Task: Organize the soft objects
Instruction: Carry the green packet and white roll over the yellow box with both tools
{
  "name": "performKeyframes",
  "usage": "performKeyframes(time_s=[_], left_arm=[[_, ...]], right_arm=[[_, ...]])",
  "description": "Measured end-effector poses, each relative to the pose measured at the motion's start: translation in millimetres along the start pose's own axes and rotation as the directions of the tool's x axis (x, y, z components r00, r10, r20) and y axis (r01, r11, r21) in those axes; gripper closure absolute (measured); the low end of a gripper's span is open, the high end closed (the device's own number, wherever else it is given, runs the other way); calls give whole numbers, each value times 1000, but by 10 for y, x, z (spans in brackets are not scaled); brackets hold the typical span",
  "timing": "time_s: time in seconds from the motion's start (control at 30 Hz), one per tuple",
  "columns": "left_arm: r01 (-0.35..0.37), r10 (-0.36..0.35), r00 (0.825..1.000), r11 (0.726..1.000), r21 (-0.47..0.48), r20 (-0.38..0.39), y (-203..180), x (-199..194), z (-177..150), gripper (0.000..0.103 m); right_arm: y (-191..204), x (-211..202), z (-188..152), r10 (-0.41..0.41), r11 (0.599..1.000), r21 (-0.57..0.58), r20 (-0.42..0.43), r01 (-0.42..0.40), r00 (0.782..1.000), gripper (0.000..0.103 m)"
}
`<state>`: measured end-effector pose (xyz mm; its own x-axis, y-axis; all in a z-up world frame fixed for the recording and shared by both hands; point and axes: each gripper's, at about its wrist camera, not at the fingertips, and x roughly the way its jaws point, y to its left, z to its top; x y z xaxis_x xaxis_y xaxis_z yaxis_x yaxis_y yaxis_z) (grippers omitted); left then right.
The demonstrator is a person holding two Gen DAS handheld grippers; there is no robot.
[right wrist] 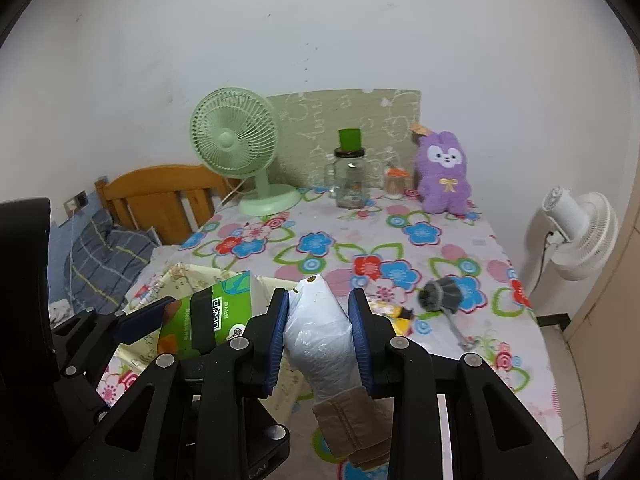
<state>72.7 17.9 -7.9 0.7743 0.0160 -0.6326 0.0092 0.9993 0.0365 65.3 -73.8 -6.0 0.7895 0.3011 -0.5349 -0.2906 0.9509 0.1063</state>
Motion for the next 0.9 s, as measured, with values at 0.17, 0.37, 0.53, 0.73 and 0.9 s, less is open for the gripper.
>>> performKeyframes(time_s=[0.17,0.37,0.53,0.73,0.9], left_arm=[[-10,10,1000,1000,-15,-12,178,69,-5,24],[-15,15,1000,999,-33,-21,387,144,-16,24],[-32,31,999,999,-40,-30,511,234,-33,23],[-36,32,998,998,-58,-55,663,354,-58,23],[-45,40,996,997,-64,-78,784,443,-85,23]], right_arm=[[157,140,22,24,1000,-13,-13,-24,1000,69],[327,303,57,61,998,-22,-30,-62,998,69],[440,444,57,81,996,-28,-46,-82,996,69],[553,615,56,108,993,-30,-72,-110,992,69],[655,766,43,132,990,-30,-97,-135,986,69]])
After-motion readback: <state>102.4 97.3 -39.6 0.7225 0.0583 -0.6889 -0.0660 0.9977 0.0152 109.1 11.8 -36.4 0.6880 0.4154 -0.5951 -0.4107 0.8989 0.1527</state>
